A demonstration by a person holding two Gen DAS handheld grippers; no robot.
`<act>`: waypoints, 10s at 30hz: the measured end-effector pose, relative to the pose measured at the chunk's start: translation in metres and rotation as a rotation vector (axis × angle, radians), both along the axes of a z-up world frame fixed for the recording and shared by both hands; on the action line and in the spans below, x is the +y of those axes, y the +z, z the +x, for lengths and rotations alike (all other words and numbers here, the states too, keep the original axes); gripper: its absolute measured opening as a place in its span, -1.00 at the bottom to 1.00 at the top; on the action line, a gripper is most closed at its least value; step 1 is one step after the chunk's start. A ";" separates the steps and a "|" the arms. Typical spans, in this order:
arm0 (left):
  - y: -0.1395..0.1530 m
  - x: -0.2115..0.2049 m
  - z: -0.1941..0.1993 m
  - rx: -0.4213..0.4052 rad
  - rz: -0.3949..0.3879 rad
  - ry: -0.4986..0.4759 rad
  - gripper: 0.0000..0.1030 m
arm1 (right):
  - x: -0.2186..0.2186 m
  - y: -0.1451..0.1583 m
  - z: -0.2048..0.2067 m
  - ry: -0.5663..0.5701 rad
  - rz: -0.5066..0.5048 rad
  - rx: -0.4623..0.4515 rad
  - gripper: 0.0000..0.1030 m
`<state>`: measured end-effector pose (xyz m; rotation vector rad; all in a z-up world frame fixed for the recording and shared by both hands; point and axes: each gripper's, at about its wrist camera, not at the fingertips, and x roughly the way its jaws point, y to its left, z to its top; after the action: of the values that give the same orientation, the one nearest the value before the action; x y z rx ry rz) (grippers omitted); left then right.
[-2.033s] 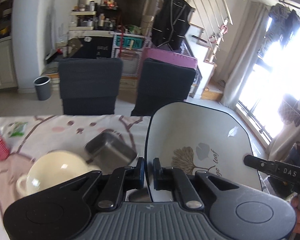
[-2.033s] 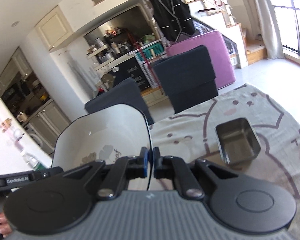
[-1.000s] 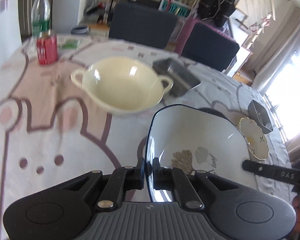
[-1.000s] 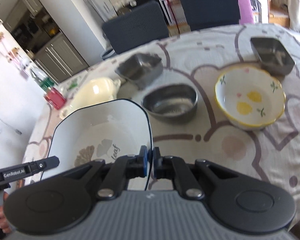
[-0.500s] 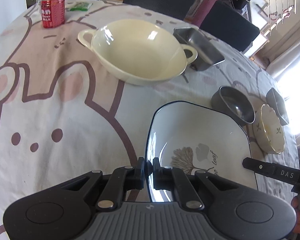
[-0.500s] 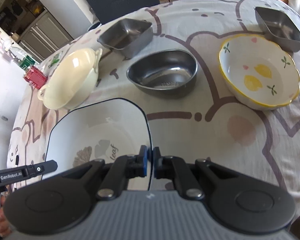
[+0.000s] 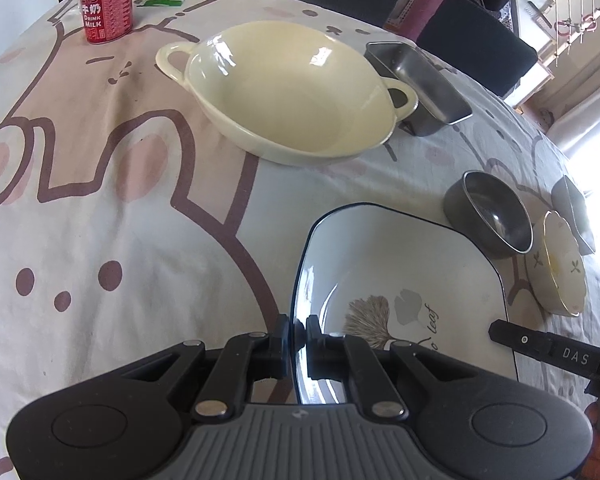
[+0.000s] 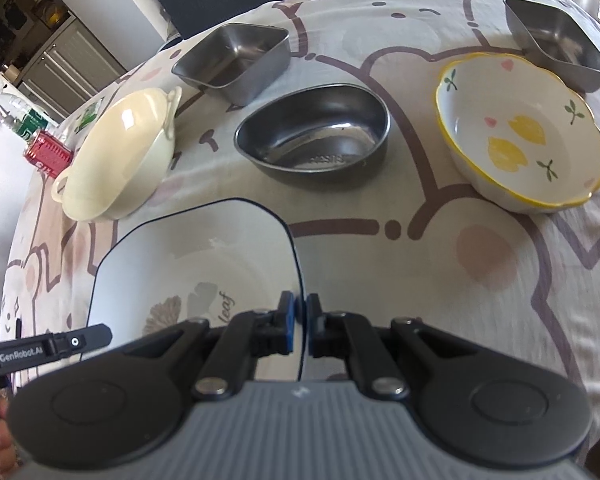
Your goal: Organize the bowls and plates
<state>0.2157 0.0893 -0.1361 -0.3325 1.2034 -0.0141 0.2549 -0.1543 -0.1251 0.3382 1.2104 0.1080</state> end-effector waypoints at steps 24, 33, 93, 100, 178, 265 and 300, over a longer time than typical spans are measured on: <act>-0.005 0.002 0.008 0.022 0.005 0.005 -0.83 | 0.009 -0.007 0.014 0.004 -0.025 0.022 -0.82; -0.010 0.001 0.008 0.044 0.034 -0.014 -0.82 | 0.012 -0.012 0.011 0.045 -0.036 0.045 -0.76; 0.044 0.109 0.098 -0.352 -0.038 0.292 0.43 | 0.034 0.035 0.144 0.095 0.301 -0.297 0.71; 0.014 0.125 0.111 -0.264 -0.057 0.266 -0.18 | 0.043 0.011 0.163 0.107 0.321 -0.188 -0.04; 0.014 0.116 0.123 -0.314 -0.171 0.218 -0.58 | 0.076 0.007 0.158 0.229 0.081 -0.370 -0.55; 0.025 0.054 -0.019 -0.238 -0.367 0.132 -0.68 | -0.011 0.039 -0.005 0.101 0.173 -0.207 -0.61; 0.000 0.047 -0.005 -0.104 -0.293 0.142 -0.65 | -0.001 0.003 0.012 0.050 0.137 0.026 -0.57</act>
<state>0.2108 0.1363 -0.1365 -0.6658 1.0722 -0.0844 0.2671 -0.1557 -0.1218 0.4303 1.2401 0.2317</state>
